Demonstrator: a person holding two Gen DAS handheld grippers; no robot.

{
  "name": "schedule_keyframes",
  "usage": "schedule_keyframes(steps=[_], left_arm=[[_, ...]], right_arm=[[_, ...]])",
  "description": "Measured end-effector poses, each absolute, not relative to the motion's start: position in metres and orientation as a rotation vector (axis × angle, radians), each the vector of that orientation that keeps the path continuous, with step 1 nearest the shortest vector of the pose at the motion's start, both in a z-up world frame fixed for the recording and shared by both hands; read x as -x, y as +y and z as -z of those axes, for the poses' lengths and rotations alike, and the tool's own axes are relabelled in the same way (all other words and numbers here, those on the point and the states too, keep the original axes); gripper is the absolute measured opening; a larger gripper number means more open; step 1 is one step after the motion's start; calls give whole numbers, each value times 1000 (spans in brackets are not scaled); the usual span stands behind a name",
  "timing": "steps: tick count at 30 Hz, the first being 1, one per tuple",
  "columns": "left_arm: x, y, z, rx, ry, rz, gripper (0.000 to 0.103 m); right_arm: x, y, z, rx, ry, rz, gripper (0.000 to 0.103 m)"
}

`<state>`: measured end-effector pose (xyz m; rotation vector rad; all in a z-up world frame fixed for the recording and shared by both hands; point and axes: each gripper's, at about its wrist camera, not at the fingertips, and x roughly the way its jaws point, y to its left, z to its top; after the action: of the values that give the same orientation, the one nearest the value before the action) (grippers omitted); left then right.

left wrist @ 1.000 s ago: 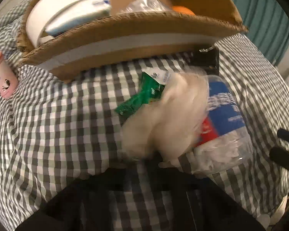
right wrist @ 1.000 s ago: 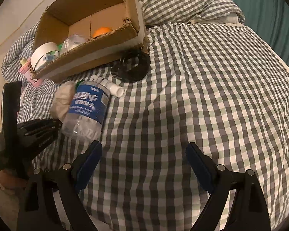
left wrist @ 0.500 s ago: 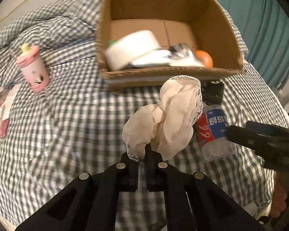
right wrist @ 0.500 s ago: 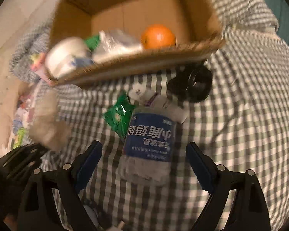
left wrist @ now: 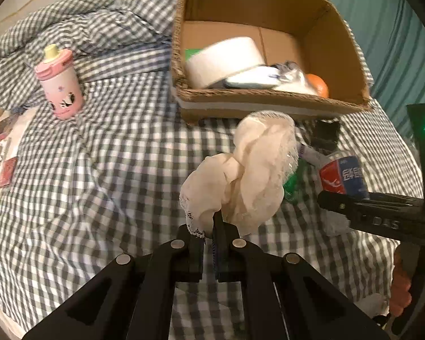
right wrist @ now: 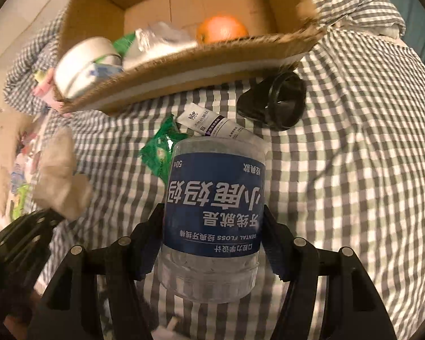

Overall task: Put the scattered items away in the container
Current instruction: 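Carry the tissue and water bottle into the box and open both tools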

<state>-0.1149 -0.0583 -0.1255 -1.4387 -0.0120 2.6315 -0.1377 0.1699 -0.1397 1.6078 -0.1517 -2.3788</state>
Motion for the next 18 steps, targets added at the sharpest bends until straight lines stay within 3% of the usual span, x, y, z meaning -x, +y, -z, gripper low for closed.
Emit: schedule_keyframes(steps=[7, 14, 18], left_arm=[[108, -44, 106, 1461, -28, -2562, 4], [137, -33, 14, 1241, -12, -2626, 4], [185, -19, -22, 1165, 31, -2664, 4]], right_arm=[[120, 194, 77, -1465, -159, 2414, 63], [161, 193, -27, -1130, -204, 2512, 63], [206, 176, -37, -1091, -254, 2485, 63]])
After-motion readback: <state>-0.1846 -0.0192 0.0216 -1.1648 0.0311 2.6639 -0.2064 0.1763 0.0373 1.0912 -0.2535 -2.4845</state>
